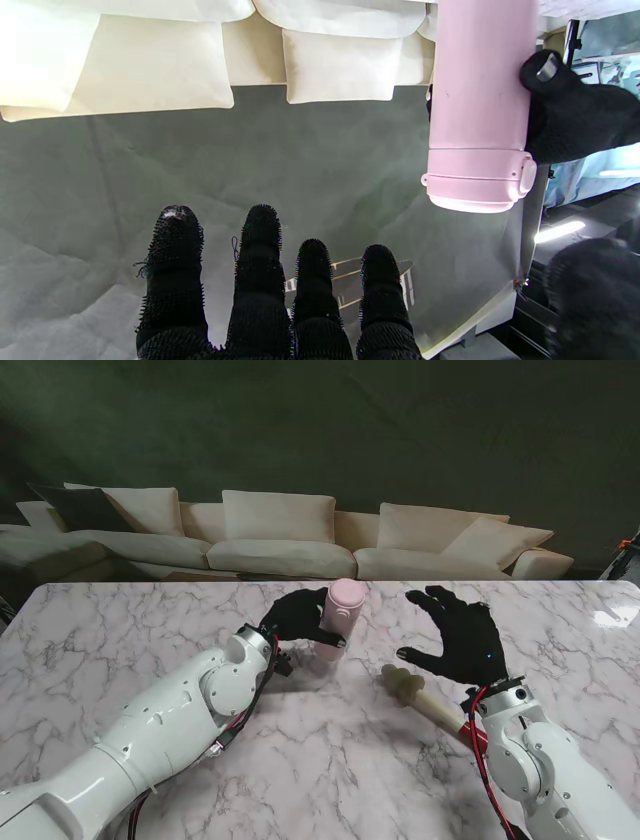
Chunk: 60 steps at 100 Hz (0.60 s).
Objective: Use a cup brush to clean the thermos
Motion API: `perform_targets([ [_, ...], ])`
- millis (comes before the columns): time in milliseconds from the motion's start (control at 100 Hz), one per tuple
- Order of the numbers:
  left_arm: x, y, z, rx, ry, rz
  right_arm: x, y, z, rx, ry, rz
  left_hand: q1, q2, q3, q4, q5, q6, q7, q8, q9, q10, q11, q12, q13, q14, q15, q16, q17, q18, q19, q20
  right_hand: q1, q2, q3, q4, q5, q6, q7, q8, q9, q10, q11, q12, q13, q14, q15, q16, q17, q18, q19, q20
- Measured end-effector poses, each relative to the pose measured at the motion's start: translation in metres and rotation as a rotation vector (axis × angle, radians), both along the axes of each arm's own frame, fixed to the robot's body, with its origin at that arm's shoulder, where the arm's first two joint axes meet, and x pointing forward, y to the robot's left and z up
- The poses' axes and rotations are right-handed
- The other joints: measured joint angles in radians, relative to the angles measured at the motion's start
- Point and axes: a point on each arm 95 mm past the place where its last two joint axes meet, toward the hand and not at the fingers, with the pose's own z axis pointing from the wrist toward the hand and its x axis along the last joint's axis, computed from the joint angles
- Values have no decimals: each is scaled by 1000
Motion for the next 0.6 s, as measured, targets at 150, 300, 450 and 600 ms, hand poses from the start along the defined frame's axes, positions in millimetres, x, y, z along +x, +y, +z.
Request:
perform_targets([
  [150, 3, 2, -18, 1, 36, 11, 1, -1, -8, -4, 19, -16, 8, 0, 0, 0, -1, 0, -3, -19, -1, -1, -4, -16, -13, 2, -21, -11, -17, 0, -13, 0, 0, 0, 1, 0, 0, 0, 0, 7, 0, 0, 0, 0, -1, 0, 0, 0, -6, 0, 0, 0],
  [300, 5, 4, -32, -14, 75, 31, 2, -2, -15, -3, 32, -32, 9, 0, 0, 0, -1, 0, -5, -22, -2, -1, -5, -27, -24, 3, -31, -22, -32, 0, -26, 0, 23, 11, 0, 9, 0, 0, 0, 9, 0, 0, 0, 0, -1, 0, 0, 0, -7, -1, -1, 0],
  [450, 4, 4, -39, -22, 88, 33, 3, -3, -18, 0, 40, -39, 10, 0, 0, 0, -1, 0, -6, -28, -2, -1, -5, -46, -40, 6, -56, -36, -51, 1, -39, 0, 23, 11, -10, 10, 0, 0, 0, 10, 0, 0, 0, 0, -4, 0, 0, 0, -8, -1, -6, 0],
  [600, 3, 4, -42, -35, 98, 27, 3, -3, -20, 0, 43, -47, 26, 0, 0, 0, -10, 0, -11, -48, -3, -5, -31, -78, -52, 7, -93, -61, -68, 1, -62, 0, 38, 11, -13, 10, 0, 0, 0, 10, 0, 0, 0, 0, -4, 0, 0, 0, -10, -1, -7, 0],
])
